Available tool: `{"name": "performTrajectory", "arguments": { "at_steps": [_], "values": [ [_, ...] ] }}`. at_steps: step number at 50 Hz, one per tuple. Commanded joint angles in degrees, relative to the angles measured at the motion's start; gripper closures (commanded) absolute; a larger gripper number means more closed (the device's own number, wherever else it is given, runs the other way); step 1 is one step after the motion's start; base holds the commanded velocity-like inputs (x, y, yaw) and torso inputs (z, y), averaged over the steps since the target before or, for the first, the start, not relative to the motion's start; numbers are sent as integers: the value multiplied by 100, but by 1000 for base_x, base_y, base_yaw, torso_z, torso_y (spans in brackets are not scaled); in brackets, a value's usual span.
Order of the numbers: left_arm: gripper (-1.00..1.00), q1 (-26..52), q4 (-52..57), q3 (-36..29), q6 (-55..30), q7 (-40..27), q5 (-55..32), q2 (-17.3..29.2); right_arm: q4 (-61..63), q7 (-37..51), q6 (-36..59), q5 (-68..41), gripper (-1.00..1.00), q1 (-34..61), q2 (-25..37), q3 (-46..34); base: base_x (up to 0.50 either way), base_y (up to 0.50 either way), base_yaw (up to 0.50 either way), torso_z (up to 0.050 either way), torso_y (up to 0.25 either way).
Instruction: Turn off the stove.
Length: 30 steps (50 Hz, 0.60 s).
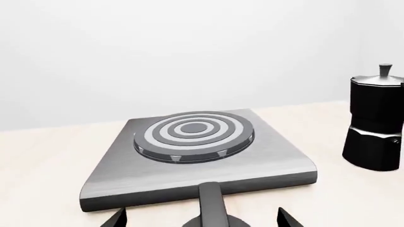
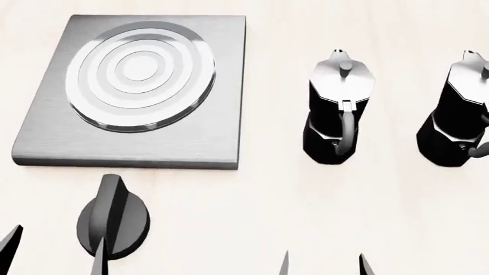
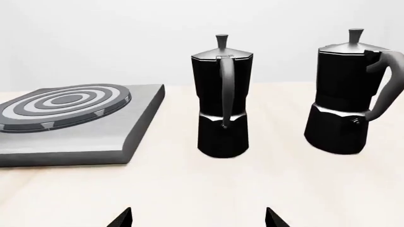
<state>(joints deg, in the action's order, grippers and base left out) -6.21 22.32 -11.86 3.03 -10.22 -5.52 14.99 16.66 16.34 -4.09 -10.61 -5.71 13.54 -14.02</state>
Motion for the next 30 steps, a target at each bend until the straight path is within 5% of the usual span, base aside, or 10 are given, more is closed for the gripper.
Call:
{"name": "performTrajectory", "arguments": {
  "at_steps": [1,30],
  "values": [
    [-100,-13,79,9,-89,60,-139,1,-26,-51,49,-10,-100,15,-35,40,0,0,0,0,0],
    [-100,843,-722,-351,-98,-174,98,-394,-61,43,15,-98,-100,47,62,-57,0,0,0,0,0]
  ]
}}
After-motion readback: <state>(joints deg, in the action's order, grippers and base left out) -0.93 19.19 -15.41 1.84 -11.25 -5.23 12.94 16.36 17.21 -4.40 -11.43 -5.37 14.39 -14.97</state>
